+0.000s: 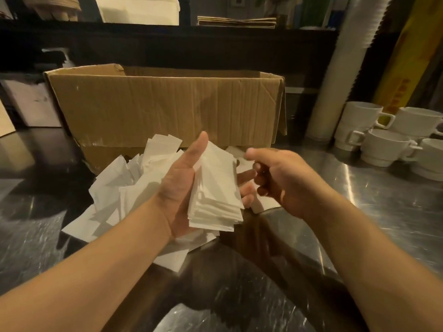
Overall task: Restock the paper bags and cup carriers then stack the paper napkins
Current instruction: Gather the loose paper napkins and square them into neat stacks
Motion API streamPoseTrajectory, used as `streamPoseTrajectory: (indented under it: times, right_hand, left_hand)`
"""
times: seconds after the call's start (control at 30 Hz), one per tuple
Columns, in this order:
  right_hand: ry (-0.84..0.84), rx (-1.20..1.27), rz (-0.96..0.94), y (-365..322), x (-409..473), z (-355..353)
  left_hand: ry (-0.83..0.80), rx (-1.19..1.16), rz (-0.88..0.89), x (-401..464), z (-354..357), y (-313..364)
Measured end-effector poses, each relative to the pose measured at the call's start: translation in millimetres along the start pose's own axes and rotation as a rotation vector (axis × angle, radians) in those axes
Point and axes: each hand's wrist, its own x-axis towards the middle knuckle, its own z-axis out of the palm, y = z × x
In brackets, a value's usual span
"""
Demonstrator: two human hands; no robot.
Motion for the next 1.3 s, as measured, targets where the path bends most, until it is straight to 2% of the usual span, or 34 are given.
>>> streamPoseTrajectory:
  times: [0.07, 0.13, 0.33, 0.8, 0.97, 1.3]
  right_hand:
    - [0.198, -0.148, -0.066, 3.2, 11.9, -11.8]
    - [0.318, -0.371, -0.076, 9.1, 21.6, -21.3]
    - [0.178, -0.750, 0.131, 19.6, 33.0, -23.4]
    - [0.202, -0.603, -0.002, 23.1, 33.1, -25.5]
    - [0.176, -0.730, 0.063, 23.1, 36.7, -23.7]
    - [0.103, -0.825, 0.164, 21.1, 35.4, -16.5]
  left_hand:
    - [0.017, -0.051, 0.001, -0.3, -0.9, 0.5]
    - [0.015, -0.087, 0.010, 1.2, -2.7, 1.3]
    - [0.066, -0.187, 0.026, 6.1, -5.8, 3.1]
    - [0.065, -0.203, -0.008, 5.2, -2.8, 3.5]
    - [0.085, -0.179, -0.004, 5.2, -1.4, 3.0]
    - [0.099, -0.149, -0.005, 5.9, -2.2, 2.2]
